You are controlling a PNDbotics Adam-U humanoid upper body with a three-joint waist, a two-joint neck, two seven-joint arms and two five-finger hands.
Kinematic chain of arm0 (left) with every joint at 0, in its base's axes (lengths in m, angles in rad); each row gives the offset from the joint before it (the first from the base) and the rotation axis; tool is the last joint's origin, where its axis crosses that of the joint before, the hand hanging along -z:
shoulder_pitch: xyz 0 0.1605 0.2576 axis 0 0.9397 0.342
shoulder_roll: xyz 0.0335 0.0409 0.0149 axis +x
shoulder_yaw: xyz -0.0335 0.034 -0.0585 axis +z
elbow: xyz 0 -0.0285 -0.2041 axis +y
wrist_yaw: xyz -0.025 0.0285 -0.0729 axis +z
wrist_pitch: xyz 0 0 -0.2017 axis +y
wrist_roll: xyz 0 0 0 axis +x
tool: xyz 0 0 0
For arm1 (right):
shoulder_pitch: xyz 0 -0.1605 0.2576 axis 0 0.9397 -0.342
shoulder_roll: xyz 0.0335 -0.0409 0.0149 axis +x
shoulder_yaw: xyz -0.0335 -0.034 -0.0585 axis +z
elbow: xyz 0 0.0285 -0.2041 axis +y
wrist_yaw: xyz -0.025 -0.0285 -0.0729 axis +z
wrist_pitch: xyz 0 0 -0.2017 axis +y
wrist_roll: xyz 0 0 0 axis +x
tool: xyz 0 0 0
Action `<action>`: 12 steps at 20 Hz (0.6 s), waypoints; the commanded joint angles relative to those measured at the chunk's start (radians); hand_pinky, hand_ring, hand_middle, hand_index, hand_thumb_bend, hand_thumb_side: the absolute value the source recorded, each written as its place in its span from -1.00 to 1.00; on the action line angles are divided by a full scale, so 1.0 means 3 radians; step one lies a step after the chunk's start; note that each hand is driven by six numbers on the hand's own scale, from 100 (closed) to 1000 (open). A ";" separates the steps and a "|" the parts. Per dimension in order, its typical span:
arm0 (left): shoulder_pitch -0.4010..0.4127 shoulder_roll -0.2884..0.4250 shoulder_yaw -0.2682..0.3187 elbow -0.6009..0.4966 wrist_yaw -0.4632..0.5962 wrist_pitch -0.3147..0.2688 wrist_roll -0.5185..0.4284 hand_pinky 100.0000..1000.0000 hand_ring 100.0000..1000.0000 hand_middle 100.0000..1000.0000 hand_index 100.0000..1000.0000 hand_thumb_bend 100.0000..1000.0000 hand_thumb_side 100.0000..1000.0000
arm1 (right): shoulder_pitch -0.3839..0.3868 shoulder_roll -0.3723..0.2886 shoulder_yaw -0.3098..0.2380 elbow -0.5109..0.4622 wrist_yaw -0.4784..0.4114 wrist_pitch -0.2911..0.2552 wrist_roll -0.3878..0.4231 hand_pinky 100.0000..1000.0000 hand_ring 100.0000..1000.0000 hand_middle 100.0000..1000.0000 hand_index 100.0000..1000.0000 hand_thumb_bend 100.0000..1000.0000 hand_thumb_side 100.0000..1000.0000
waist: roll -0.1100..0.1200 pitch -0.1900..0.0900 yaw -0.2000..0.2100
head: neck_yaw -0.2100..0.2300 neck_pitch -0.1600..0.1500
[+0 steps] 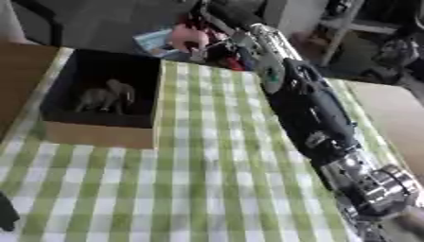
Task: Pick up objects on the table and place them in the box.
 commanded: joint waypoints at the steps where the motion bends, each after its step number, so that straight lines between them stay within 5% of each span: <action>1: -0.0022 0.0056 -0.0016 -0.0034 0.0033 0.0000 -0.0024 0.23 0.02 0.08 0.31 -1.00 -0.54 | -0.0122 0.0079 0.0010 0.0051 0.0102 -0.0027 0.0041 0.32 0.08 -0.40 -0.09 -1.00 -0.96 | 0.0026 -0.0075 0.0019 | -0.0035 0.0000; 12: -0.0060 0.0032 -0.0043 -0.0025 0.0038 0.0021 -0.0060 0.23 0.02 0.08 0.31 -1.00 -0.54 | -0.0157 0.0538 0.0129 0.0211 0.0334 -0.0131 0.0195 0.35 0.14 -0.15 0.17 -1.00 -0.88 | 0.0009 -0.0058 0.0083 | -0.0086 -0.0013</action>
